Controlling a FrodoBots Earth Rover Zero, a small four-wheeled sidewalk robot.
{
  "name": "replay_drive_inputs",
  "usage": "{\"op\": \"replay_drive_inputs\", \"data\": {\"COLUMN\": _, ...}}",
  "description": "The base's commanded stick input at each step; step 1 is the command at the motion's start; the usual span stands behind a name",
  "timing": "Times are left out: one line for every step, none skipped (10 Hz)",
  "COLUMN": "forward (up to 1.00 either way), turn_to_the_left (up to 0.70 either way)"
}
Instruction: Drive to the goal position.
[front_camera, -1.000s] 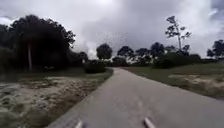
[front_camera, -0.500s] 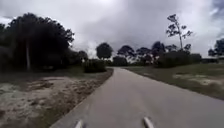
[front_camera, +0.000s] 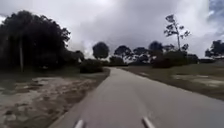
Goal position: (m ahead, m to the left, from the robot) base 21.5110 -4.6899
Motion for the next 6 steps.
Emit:
{"op": "replay_drive_inputs", "data": {"forward": 0.85, "turn_to_the_left": 0.00}}
{"op": "replay_drive_inputs", "data": {"forward": 0.85, "turn_to_the_left": 0.00}}
{"op": "replay_drive_inputs", "data": {"forward": 0.85, "turn_to_the_left": 0.00}}
{"op": "replay_drive_inputs", "data": {"forward": 0.85, "turn_to_the_left": 0.00}}
{"op": "replay_drive_inputs", "data": {"forward": 0.85, "turn_to_the_left": 0.00}}
{"op": "replay_drive_inputs", "data": {"forward": 0.85, "turn_to_the_left": 0.00}}
